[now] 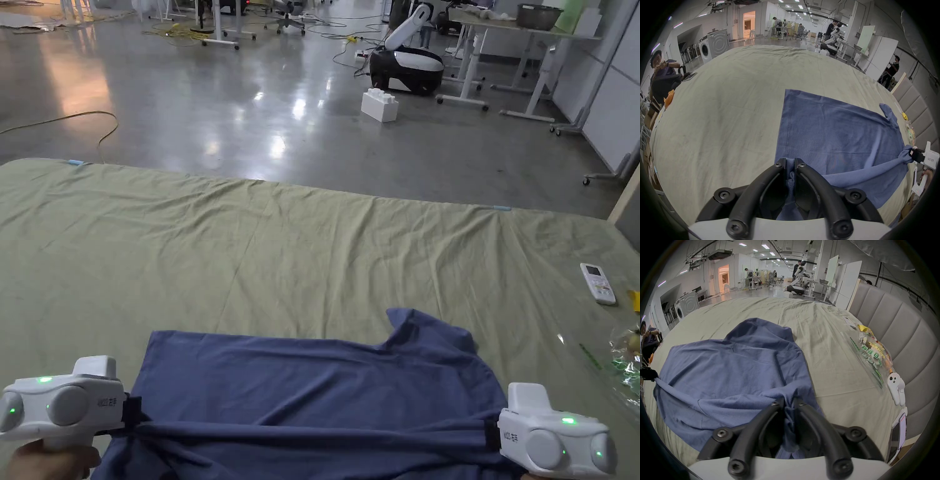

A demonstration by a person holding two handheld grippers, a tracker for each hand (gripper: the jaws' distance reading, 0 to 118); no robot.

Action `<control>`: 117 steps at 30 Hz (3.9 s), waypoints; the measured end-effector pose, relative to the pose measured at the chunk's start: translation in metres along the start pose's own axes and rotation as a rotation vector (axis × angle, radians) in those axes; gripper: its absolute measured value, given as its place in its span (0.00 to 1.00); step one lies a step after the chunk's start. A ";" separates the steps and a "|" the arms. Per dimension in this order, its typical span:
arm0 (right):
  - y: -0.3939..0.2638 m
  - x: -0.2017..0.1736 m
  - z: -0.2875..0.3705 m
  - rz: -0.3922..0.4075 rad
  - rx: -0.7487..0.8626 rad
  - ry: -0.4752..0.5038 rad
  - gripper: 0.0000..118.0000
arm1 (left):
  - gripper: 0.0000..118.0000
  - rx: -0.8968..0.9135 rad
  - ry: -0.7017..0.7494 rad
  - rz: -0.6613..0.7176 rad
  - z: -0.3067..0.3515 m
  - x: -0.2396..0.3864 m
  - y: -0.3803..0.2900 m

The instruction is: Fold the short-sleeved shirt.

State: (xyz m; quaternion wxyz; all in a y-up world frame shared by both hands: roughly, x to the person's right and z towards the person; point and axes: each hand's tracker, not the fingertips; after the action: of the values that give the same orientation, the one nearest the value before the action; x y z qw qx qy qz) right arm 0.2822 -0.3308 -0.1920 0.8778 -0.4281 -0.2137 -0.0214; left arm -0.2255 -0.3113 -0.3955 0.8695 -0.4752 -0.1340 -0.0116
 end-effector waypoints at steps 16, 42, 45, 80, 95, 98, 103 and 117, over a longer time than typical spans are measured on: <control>-0.039 -0.045 0.144 -0.079 0.535 -0.003 0.67 | 0.56 0.434 -0.050 -0.066 0.123 0.027 -0.046; -0.070 -0.094 0.217 -0.032 0.773 -0.034 0.00 | 0.03 0.462 0.035 -0.189 0.130 0.012 -0.084; -0.076 -0.091 0.211 -0.024 0.743 -0.040 0.00 | 0.03 0.297 0.027 -0.161 0.098 -0.008 -0.073; -0.109 -0.066 0.166 -0.027 0.510 -0.036 0.01 | 0.06 -0.076 0.015 -0.191 0.046 -0.009 -0.071; -0.073 0.029 0.055 0.013 0.033 0.036 0.61 | 0.06 0.019 -0.022 -0.163 0.073 -0.024 -0.085; -0.071 0.031 0.030 0.033 -0.021 0.037 0.65 | 0.06 0.028 -0.017 -0.176 0.073 -0.022 -0.085; -0.071 0.026 0.000 0.055 -0.095 0.055 0.59 | 0.06 0.039 -0.019 -0.154 0.073 -0.021 -0.091; -0.045 0.011 0.047 0.100 -0.048 0.038 0.05 | 0.06 0.093 -0.046 -0.136 0.090 -0.026 -0.075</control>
State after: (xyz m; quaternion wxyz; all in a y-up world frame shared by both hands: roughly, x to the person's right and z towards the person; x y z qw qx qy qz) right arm 0.2652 -0.3217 -0.1289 0.8712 -0.4586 -0.1748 0.0094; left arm -0.2815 -0.2805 -0.2937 0.8846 -0.4242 -0.1862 -0.0536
